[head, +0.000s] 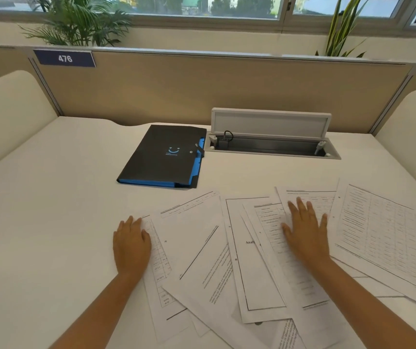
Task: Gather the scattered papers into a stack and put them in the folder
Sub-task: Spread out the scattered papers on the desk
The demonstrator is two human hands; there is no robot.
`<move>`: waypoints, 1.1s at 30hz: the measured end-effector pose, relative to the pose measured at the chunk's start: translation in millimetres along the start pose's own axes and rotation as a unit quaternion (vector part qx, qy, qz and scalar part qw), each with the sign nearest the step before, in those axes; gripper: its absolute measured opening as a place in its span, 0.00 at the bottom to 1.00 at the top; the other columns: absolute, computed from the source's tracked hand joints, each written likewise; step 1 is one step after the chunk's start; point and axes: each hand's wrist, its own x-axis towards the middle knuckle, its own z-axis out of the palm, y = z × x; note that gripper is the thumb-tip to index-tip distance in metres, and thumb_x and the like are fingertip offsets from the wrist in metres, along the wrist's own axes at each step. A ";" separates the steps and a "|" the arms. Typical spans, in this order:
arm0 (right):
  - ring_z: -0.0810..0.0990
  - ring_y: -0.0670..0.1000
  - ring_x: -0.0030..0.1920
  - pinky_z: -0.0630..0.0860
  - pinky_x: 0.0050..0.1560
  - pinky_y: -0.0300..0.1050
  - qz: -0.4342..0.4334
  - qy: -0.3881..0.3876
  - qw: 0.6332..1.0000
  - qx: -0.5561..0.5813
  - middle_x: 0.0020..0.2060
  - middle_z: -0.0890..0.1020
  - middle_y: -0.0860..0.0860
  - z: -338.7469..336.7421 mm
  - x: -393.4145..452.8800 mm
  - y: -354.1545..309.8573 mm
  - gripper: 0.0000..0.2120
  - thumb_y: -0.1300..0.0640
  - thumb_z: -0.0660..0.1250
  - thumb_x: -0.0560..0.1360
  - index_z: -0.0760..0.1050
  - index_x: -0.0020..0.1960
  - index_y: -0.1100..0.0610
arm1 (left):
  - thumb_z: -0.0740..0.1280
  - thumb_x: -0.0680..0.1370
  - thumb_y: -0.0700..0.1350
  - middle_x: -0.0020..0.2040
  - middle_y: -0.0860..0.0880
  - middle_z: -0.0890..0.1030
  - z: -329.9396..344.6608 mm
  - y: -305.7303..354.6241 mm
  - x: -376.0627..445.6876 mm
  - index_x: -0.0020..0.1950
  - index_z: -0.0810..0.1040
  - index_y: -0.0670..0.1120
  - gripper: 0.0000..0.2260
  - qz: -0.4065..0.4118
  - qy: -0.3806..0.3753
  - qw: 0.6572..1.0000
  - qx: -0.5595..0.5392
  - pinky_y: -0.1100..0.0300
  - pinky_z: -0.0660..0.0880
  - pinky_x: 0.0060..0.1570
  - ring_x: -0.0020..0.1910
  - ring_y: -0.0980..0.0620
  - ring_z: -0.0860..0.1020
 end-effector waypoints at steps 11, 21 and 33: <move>0.41 0.45 0.75 0.37 0.74 0.54 -0.128 -0.094 0.982 0.103 0.76 0.48 0.43 23.9 -46.4 -59.6 0.27 0.39 0.46 0.78 0.47 0.75 0.46 | 0.64 0.74 0.58 0.69 0.42 0.70 4.1 54.5 16.9 0.57 0.80 0.45 0.20 -0.078 -0.043 0.993 -0.084 0.45 0.51 0.72 0.70 0.44 0.64; 0.44 0.44 0.75 0.39 0.75 0.52 -0.121 -0.077 0.982 0.122 0.76 0.52 0.43 23.7 -28.0 -32.7 0.26 0.41 0.48 0.78 0.50 0.74 0.47 | 0.57 0.69 0.70 0.77 0.46 0.45 15.4 38.4 12.7 0.75 0.45 0.45 0.45 -0.040 -0.146 0.987 0.062 0.43 0.44 0.72 0.76 0.44 0.44; 0.47 0.45 0.75 0.41 0.75 0.54 -0.095 -0.063 0.985 0.129 0.75 0.55 0.44 26.0 -20.7 -23.0 0.25 0.41 0.49 0.78 0.54 0.74 0.47 | 0.59 0.76 0.58 0.75 0.46 0.60 19.0 34.0 8.7 0.71 0.64 0.48 0.26 -0.003 -0.063 0.998 0.027 0.42 0.49 0.72 0.75 0.42 0.53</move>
